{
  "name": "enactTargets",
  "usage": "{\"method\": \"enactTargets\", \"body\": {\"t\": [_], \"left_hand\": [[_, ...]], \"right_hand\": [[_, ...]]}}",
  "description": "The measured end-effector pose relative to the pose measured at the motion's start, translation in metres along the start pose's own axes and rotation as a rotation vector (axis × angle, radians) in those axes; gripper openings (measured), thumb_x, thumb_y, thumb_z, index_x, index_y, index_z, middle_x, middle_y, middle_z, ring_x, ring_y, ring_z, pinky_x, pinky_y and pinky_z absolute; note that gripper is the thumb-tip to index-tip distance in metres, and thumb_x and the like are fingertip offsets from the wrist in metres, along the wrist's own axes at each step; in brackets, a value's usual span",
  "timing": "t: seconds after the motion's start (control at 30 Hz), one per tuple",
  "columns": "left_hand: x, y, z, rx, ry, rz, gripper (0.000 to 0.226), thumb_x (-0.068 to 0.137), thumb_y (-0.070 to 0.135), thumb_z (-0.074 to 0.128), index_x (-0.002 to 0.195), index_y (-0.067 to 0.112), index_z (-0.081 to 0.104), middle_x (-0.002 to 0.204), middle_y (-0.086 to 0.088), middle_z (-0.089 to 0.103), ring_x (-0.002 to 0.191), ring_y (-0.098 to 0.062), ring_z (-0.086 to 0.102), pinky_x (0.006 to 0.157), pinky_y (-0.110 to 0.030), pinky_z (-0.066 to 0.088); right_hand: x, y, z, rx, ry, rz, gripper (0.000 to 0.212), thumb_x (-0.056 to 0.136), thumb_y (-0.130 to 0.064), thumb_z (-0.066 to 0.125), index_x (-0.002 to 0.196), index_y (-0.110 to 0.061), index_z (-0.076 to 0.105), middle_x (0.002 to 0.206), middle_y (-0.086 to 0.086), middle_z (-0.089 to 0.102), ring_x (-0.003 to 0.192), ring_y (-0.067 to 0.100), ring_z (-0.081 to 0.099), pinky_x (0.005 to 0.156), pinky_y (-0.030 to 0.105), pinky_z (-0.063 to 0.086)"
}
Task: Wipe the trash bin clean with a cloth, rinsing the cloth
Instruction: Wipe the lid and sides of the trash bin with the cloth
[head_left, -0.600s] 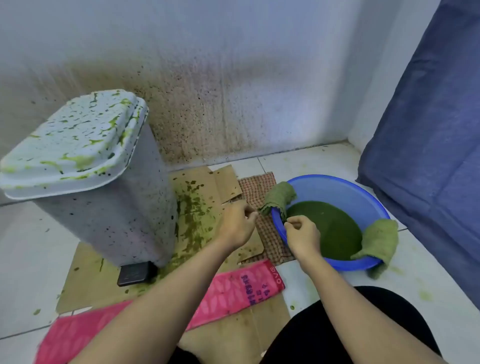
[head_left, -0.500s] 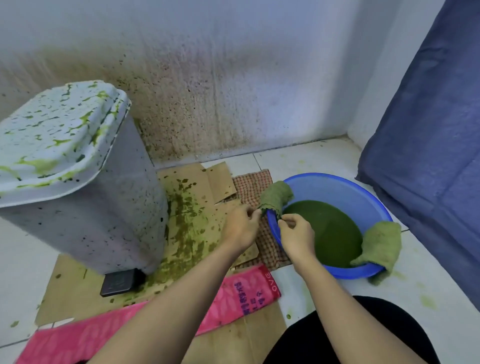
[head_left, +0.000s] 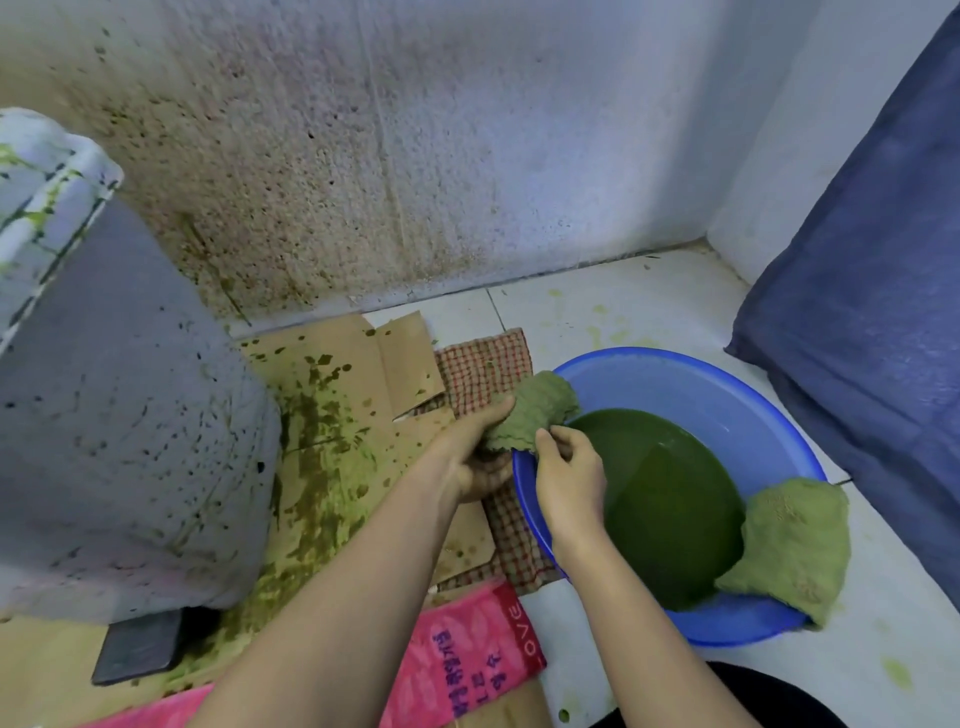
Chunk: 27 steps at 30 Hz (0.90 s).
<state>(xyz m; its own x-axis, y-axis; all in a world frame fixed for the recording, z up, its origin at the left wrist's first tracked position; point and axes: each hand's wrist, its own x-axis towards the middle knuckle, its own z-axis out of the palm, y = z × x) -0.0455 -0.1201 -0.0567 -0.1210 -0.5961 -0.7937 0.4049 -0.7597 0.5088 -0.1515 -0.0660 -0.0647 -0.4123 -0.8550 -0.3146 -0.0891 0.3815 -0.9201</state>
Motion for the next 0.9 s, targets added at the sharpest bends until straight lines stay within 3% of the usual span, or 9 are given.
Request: {"method": "enactTargets", "body": {"t": [0.03,0.13,0.23,0.37,0.47,0.6,0.67,0.77,0.9], "left_hand": [[0.0,0.004,0.0,-0.023,-0.008,0.018,0.037,0.084,0.017,0.076,0.117,0.001,0.067,0.099,-0.013,0.074,0.084,-0.024,0.073,0.072,-0.036,0.062],[-0.006,0.012,-0.002,0.02,-0.026,0.159,0.019,0.087,0.0,0.07,0.106,-0.004,0.067,0.085,-0.015,0.076,0.07,-0.024,0.075,0.058,-0.033,0.062],[-0.018,0.019,-0.004,0.125,0.012,0.347,0.045,0.078,-0.001,0.077,0.12,-0.006,0.061,0.103,-0.016,0.074,0.086,-0.026,0.075,0.068,-0.033,0.061],[-0.067,0.024,-0.008,0.327,-0.005,0.511,0.042,0.077,-0.001,0.079,0.113,0.003,0.057,0.098,-0.012,0.071,0.084,-0.025,0.072,0.074,-0.037,0.062],[-0.108,0.03,-0.017,0.494,-0.055,0.583,0.038,0.075,0.001,0.082,0.104,0.006,0.059,0.105,-0.017,0.072,0.092,-0.032,0.072,0.081,-0.045,0.061],[-0.171,0.031,-0.031,0.63,-0.106,0.657,0.03,0.073,-0.002,0.083,0.094,0.009,0.064,0.099,-0.017,0.072,0.093,-0.034,0.072,0.077,-0.045,0.061],[-0.206,0.029,-0.04,0.609,-0.101,0.705,0.031,0.071,-0.004,0.083,0.096,0.006,0.067,0.099,-0.018,0.072,0.093,-0.035,0.072,0.081,-0.049,0.06],[-0.252,0.025,-0.055,0.467,-0.076,0.791,0.03,0.071,-0.004,0.083,0.096,0.004,0.068,0.096,-0.017,0.072,0.088,-0.033,0.071,0.081,-0.049,0.061],[-0.3,0.007,-0.072,-0.054,-0.05,0.917,0.058,0.074,-0.004,0.08,0.126,0.006,0.058,0.117,-0.019,0.069,0.107,-0.034,0.069,0.093,-0.05,0.056]], "right_hand": [[0.0,0.0,0.0,0.008,-0.004,0.003,0.028,0.1,-0.028,0.052,0.123,-0.015,0.059,0.113,-0.001,0.06,0.1,0.011,0.052,0.085,0.026,0.04],[-0.002,-0.001,0.0,-0.001,-0.007,-0.006,0.027,0.1,-0.028,0.052,0.122,-0.015,0.059,0.109,-0.004,0.058,0.1,0.012,0.053,0.085,0.027,0.041],[-0.008,-0.004,-0.006,-0.012,0.049,-0.051,0.027,0.1,-0.028,0.053,0.122,-0.014,0.06,0.117,0.002,0.061,0.105,0.016,0.057,0.088,0.029,0.045],[-0.032,-0.015,-0.025,0.037,0.101,-0.16,0.028,0.102,-0.029,0.048,0.123,-0.014,0.057,0.12,0.003,0.059,0.101,0.012,0.055,0.082,0.024,0.04],[-0.056,-0.035,-0.036,0.075,0.007,-0.271,0.035,0.101,-0.033,0.049,0.133,-0.017,0.053,0.129,-0.001,0.055,0.118,0.014,0.051,0.092,0.027,0.041],[-0.095,-0.068,-0.042,0.134,-0.286,-0.292,0.055,0.091,-0.052,0.055,0.138,-0.025,0.05,0.138,-0.006,0.053,0.127,0.011,0.05,0.107,0.039,0.045],[-0.115,-0.082,-0.045,0.207,-0.435,-0.267,0.051,0.085,-0.052,0.061,0.126,-0.022,0.061,0.124,0.0,0.066,0.114,0.016,0.063,0.099,0.044,0.052],[-0.148,-0.105,-0.043,0.248,-0.534,-0.321,0.027,0.09,-0.023,0.068,0.114,-0.012,0.068,0.109,0.013,0.073,0.098,0.025,0.071,0.087,0.046,0.058],[-0.191,-0.138,-0.025,0.335,-0.496,-0.419,0.023,0.087,-0.014,0.071,0.109,-0.009,0.068,0.104,0.013,0.074,0.096,0.027,0.072,0.088,0.046,0.057]]}}
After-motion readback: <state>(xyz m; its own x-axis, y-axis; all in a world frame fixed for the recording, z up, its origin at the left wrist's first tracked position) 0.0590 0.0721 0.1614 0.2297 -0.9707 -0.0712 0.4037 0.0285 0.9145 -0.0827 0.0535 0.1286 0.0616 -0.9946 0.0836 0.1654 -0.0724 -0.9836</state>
